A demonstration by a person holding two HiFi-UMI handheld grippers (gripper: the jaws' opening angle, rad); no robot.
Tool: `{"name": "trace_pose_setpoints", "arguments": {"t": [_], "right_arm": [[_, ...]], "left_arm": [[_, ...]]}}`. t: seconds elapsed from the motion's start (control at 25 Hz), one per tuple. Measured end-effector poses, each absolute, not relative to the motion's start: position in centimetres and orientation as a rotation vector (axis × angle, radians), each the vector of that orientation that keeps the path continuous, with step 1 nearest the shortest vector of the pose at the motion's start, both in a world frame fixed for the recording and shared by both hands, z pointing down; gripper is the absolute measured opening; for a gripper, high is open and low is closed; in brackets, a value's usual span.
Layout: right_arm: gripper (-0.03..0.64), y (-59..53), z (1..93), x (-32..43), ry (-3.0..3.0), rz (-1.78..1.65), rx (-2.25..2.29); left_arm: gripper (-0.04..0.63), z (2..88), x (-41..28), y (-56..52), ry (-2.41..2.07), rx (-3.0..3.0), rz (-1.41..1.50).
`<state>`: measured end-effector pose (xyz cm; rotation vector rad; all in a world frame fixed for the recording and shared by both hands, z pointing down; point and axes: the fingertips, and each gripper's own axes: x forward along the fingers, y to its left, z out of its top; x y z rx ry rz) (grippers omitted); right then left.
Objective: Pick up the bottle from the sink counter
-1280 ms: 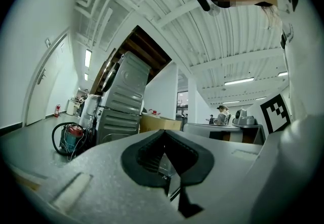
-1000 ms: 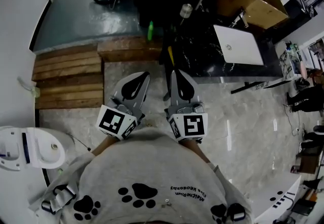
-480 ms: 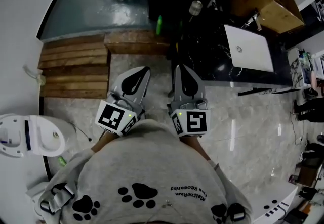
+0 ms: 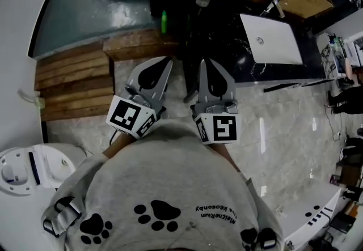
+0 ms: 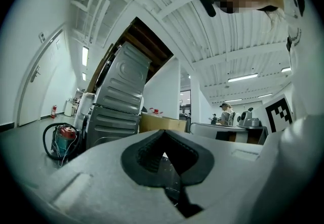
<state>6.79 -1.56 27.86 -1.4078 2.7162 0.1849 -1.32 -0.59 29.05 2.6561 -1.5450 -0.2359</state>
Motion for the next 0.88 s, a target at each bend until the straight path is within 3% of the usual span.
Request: {"name": "trace_pose_setpoints", "arguments": {"t": [0.88], "right_arm": [[0.000,-23.6,30.1,3.1,2.518,0.120,-1.881]], "left_arm": [[-0.002,30.7,-4.2,-25.3,-0.995,2.868,-0.149]]}}
